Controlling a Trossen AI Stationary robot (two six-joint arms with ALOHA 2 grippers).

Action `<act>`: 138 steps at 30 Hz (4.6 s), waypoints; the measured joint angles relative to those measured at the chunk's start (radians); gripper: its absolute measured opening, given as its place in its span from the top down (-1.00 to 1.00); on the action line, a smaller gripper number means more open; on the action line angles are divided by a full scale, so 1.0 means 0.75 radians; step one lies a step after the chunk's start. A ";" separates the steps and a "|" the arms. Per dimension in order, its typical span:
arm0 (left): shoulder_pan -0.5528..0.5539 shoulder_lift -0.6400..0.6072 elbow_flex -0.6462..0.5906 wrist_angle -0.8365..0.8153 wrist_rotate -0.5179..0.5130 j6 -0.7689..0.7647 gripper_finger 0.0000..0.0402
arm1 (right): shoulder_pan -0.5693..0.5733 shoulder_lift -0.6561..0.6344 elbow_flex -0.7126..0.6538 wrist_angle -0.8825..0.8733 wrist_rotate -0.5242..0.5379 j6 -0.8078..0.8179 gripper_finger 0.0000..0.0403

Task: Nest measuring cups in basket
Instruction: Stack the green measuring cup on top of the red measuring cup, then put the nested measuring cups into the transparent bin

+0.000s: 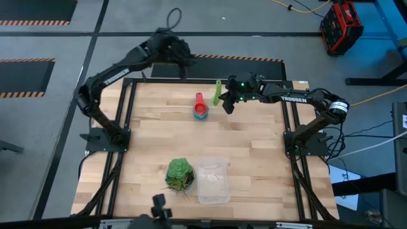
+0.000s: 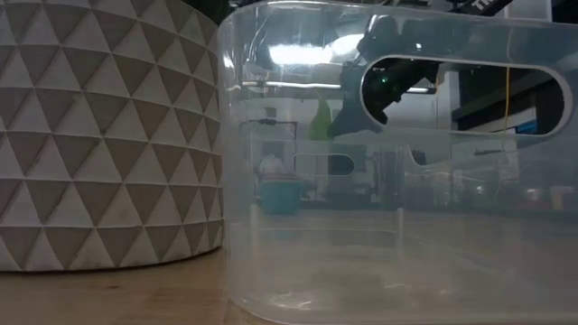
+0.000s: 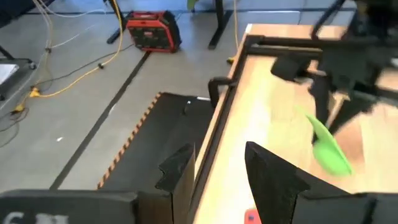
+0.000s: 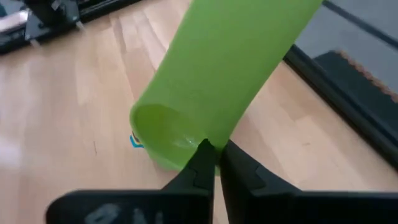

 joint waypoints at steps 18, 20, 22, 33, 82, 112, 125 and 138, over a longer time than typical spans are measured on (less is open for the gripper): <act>0.146 -0.451 -1.122 0.719 0.395 0.024 0.33 | 0.000 0.040 0.382 -0.119 0.000 0.343 0.93; 0.138 -0.451 -1.199 0.811 0.393 0.024 0.33 | 0.006 0.069 0.407 -0.137 -0.024 0.402 0.93; 0.128 -0.450 -1.261 0.886 0.388 0.025 0.33 | 0.011 0.103 0.428 -0.126 -0.067 0.458 0.93; 0.059 -0.450 -1.389 1.051 0.388 0.024 0.33 | 0.046 0.298 0.439 -0.157 -0.190 0.579 0.93; -0.240 0.069 -1.389 1.411 -0.120 -0.081 0.33 | 0.056 0.521 0.437 -0.201 -0.236 0.390 0.93; -0.248 0.070 -1.389 1.411 -0.137 -0.081 0.33 | 0.016 0.524 0.437 -0.185 -0.286 0.394 0.61; -0.246 0.070 -1.389 1.411 -0.317 -0.116 0.33 | -0.094 0.464 0.439 -0.201 -0.375 0.316 0.61; -0.248 0.070 -1.389 1.411 -0.543 -0.318 0.33 | -0.103 0.464 0.439 -0.324 -0.207 0.120 0.61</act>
